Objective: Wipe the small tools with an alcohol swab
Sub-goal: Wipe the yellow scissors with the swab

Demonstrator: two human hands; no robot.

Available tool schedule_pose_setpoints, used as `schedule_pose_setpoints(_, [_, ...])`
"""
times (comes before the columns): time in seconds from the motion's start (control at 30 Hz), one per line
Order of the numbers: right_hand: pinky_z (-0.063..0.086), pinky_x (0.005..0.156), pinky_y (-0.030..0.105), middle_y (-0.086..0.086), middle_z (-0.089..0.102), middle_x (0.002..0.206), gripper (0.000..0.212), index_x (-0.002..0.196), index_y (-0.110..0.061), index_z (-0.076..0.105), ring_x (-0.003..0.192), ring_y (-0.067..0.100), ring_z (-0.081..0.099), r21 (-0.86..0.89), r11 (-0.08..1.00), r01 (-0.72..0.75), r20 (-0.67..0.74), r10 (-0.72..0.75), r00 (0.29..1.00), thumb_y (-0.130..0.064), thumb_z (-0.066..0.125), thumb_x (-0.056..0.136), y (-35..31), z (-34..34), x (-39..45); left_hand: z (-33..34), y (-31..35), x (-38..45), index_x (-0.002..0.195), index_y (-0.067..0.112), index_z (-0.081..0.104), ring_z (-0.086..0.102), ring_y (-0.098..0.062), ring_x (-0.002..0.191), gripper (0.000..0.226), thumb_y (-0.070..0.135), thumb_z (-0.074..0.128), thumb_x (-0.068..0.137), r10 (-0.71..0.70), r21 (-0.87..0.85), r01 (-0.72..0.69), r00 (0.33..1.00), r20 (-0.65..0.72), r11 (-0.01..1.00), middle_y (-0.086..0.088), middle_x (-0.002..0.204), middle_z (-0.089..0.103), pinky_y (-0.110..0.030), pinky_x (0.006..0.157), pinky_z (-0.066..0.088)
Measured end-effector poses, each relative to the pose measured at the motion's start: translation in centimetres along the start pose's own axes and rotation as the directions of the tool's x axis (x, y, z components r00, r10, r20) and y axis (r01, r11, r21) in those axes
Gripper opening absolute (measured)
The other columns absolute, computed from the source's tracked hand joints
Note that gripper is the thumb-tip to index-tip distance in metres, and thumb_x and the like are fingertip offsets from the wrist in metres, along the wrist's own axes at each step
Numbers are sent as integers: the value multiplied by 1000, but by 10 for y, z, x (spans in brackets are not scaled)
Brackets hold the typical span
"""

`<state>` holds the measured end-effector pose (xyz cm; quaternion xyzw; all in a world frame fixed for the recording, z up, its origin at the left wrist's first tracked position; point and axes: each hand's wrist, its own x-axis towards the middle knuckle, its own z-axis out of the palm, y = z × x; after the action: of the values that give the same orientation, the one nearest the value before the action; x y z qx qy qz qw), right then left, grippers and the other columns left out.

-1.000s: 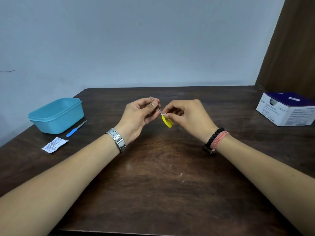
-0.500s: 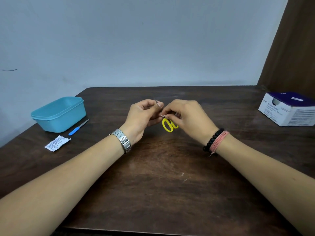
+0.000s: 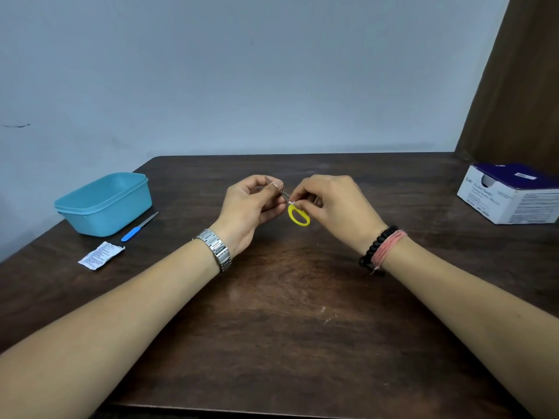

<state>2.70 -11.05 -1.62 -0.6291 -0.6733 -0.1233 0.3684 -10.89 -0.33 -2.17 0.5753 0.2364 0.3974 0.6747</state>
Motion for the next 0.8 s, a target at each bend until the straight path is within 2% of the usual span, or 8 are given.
schedule_pose_setpoints(0.17, [51, 70, 29, -9, 67, 86, 7, 92, -19, 72, 72, 5, 56, -9, 996, 92, 151, -89, 984, -15, 69, 87, -7, 0, -4, -3, 2, 1, 85, 8, 66, 65, -13, 65, 8, 4, 64, 92, 1, -35, -3, 999, -40, 999, -7, 76, 62, -25, 68, 60])
schedule_pose_setpoints(0.33, [52, 69, 37, -8, 66, 79, 5, 87, -20, 69, 70, 7, 56, 16, 1000, 1, 7, -1, 1000, -15, 70, 85, 3, 0, 0, -4, 3, 2, 84, 8, 65, 64, -14, 66, 7, 5, 66, 91, -2, -66, -2, 999, -51, 998, -2, 70, 61, -25, 67, 58])
schedule_pose_setpoints(0.5, [53, 68, 31, -11, 66, 81, 6, 88, -19, 71, 68, 4, 57, 42, 997, 60, 164, -66, 984, -14, 71, 85, -3, -3, -4, -7, 4, 3, 86, 8, 67, 64, -14, 66, 5, 6, 66, 91, 1, -55, -6, 996, -90, 998, -2, 71, 62, -25, 66, 57])
schedule_pose_setpoints(0.63, [53, 67, 29, -11, 66, 79, 6, 88, -18, 72, 67, 2, 57, 50, 998, 48, 149, -55, 987, -14, 72, 85, 0, -7, -2, -8, 6, 4, 84, 9, 66, 63, -13, 65, 7, 6, 66, 91, -4, -65, -4, 994, -110, 998, -2, 72, 61, -24, 64, 57])
schedule_pose_setpoints(0.8, [53, 67, 33, -11, 64, 79, 6, 88, -19, 71, 68, 5, 57, 43, 997, 68, 147, -74, 986, -14, 71, 84, -5, 1, -5, 0, -3, -1, 80, 11, 66, 63, -12, 64, 16, 4, 62, 93, -4, 35, 6, 999, -52, 999, -3, 74, 63, -25, 65, 57])
